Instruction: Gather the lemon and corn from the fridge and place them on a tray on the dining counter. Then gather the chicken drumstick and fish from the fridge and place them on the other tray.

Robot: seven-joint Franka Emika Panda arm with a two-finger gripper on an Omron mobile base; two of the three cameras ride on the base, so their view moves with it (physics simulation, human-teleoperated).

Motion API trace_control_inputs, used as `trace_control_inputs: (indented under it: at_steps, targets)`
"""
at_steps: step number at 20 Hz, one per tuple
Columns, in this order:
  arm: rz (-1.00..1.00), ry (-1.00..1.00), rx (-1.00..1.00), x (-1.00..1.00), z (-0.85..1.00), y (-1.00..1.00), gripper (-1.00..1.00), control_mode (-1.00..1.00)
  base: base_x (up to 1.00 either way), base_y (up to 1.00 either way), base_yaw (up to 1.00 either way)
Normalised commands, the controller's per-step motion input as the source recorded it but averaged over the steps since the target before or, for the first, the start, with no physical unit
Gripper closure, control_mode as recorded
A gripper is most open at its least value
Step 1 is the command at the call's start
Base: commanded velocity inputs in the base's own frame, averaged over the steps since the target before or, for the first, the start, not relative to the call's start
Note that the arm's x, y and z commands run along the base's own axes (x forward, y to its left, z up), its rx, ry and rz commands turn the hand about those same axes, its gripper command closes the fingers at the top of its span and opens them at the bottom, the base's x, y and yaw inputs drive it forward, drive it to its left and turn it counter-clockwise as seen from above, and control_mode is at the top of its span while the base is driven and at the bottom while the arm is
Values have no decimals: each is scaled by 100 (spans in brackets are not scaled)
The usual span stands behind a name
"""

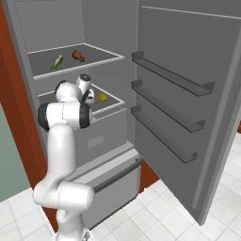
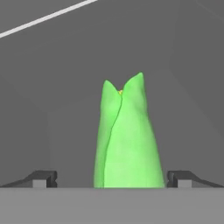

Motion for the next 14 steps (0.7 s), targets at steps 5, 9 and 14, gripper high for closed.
trace_control_inputs:
  at_steps: [5,9,14]
  targets:
    - [0,0,-2,25,-28,3,-100,-100,0,0,0]
    - [0,1,-3,17,-33,8,-100,-100,0,0,0]
    - [0,1,-6,0,-37,24,100,-100,0,0,0]
